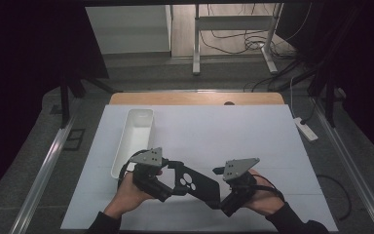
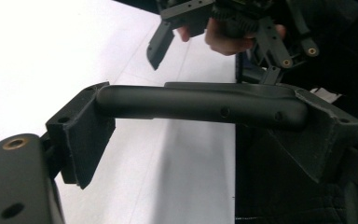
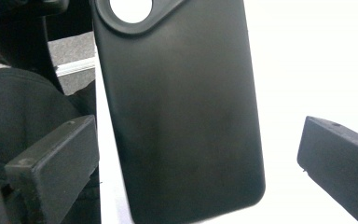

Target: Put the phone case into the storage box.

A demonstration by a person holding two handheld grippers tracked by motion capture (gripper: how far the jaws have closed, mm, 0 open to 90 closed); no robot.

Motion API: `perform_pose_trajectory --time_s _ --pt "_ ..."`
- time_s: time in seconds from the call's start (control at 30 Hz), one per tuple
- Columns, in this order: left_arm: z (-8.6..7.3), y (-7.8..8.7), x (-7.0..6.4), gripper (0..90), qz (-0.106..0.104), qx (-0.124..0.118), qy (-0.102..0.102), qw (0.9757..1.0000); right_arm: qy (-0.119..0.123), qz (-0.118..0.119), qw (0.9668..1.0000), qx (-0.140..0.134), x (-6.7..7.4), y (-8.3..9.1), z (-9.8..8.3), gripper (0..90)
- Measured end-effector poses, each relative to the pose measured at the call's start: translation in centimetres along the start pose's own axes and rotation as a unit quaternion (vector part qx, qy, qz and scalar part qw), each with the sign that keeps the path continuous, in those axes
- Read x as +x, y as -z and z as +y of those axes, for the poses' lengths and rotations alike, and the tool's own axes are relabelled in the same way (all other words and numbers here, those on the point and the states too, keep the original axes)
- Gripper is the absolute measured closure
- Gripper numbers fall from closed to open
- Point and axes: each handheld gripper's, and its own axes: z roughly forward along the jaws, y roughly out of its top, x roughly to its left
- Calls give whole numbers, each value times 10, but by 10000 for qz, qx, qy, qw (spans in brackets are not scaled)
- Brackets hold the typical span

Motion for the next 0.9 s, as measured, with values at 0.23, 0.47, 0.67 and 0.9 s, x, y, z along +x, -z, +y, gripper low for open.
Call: perform_pose_trajectory --time_s 0.23,0.47,0.67,0.9 --pt "2 1 2 158 294 119 97 9994 -236 -278 9993 32 -3 4 -3 0" --pt "4 2 5 158 551 176 280 9979 -427 -519 9977 50 -5 8 -7 0" --pt "7 6 9 157 752 170 462 9960 -712 -490 9962 146 -6 8 -9 0" --pt "8 6 10 157 927 222 627 9935 -706 -623 9953 211 -4 7 -10 0"
